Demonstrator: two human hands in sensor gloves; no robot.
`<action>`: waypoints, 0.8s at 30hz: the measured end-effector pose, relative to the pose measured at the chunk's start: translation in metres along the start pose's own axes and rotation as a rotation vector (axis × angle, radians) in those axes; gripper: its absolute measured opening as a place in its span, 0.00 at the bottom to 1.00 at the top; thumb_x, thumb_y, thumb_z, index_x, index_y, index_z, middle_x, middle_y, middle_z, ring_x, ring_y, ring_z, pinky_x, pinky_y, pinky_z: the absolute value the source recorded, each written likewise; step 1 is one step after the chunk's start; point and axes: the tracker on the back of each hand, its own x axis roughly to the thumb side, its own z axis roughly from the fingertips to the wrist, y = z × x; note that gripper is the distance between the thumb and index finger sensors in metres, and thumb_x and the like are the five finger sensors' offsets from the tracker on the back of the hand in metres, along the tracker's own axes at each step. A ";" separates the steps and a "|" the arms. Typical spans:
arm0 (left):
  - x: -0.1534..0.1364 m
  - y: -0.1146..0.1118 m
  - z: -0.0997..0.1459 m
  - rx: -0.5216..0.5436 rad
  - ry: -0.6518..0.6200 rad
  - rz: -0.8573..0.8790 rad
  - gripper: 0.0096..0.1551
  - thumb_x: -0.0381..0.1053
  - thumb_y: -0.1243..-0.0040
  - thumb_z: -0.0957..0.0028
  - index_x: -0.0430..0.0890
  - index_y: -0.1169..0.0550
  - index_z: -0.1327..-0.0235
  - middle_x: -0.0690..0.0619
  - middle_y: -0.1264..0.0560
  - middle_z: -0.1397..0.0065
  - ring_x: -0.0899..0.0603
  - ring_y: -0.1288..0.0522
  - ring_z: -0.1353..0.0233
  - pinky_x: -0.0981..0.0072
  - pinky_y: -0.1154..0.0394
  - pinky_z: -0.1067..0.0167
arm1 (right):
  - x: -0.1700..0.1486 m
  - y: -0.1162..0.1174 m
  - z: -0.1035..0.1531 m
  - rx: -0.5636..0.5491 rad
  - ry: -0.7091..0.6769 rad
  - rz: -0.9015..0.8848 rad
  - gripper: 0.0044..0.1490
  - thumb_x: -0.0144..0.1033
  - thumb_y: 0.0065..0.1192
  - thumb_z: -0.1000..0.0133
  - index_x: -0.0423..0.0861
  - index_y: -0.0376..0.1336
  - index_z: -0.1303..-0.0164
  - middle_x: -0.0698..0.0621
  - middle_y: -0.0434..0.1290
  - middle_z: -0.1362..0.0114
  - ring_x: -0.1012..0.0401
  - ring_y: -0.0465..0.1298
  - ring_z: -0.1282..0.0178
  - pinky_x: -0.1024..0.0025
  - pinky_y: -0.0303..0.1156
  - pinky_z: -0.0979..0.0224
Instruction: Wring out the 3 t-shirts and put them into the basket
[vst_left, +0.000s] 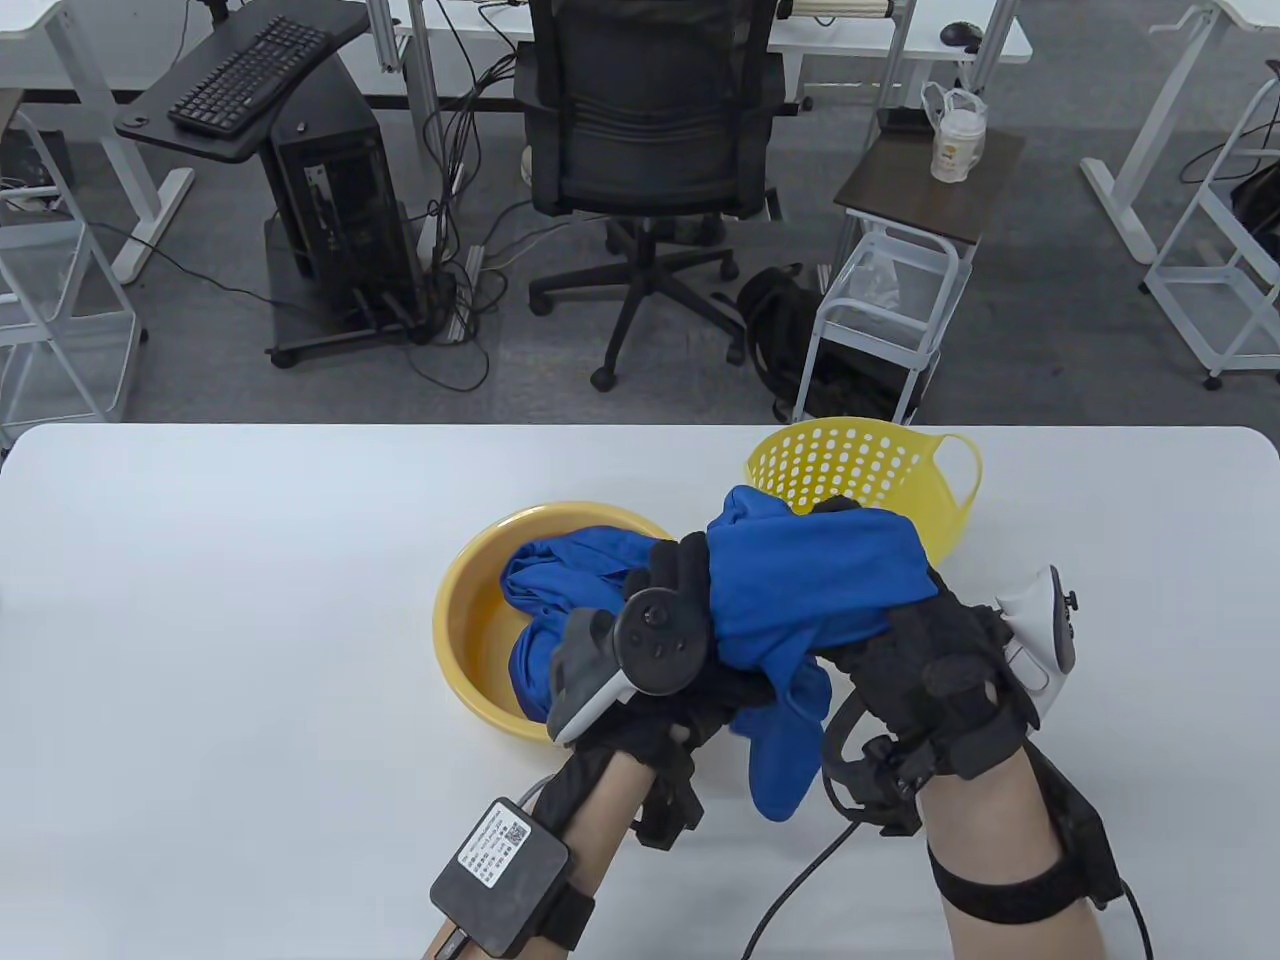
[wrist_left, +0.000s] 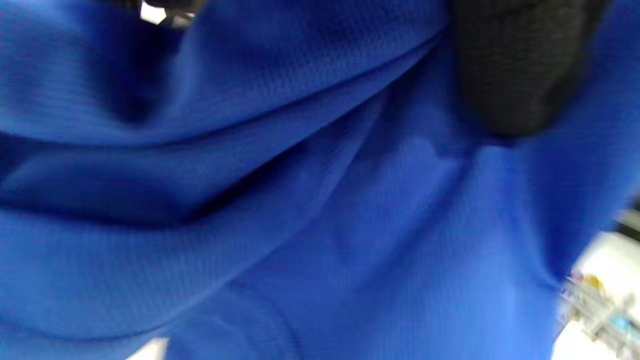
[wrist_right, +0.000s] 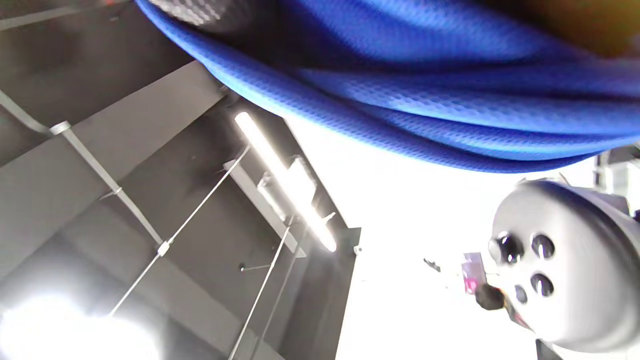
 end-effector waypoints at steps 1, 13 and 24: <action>-0.007 0.004 -0.003 0.030 0.007 0.039 0.55 0.69 0.30 0.43 0.59 0.48 0.12 0.33 0.47 0.09 0.19 0.41 0.19 0.22 0.38 0.29 | 0.002 0.003 0.002 0.003 -0.022 0.017 0.32 0.38 0.53 0.31 0.33 0.59 0.22 0.21 0.66 0.26 0.20 0.66 0.36 0.25 0.67 0.43; -0.103 0.067 0.021 0.121 -0.030 1.012 0.30 0.60 0.49 0.27 0.53 0.39 0.17 0.35 0.29 0.19 0.33 0.21 0.32 0.41 0.22 0.37 | -0.016 -0.042 -0.030 -0.026 0.040 0.945 0.53 0.46 0.73 0.37 0.30 0.51 0.14 0.17 0.59 0.20 0.17 0.60 0.29 0.17 0.58 0.37; -0.094 0.080 0.032 0.242 -0.015 0.721 0.32 0.61 0.49 0.27 0.52 0.41 0.15 0.33 0.34 0.16 0.29 0.26 0.28 0.36 0.26 0.34 | -0.043 0.015 -0.021 0.173 -0.094 0.940 0.73 0.53 0.79 0.44 0.33 0.34 0.13 0.17 0.42 0.16 0.13 0.45 0.26 0.10 0.49 0.39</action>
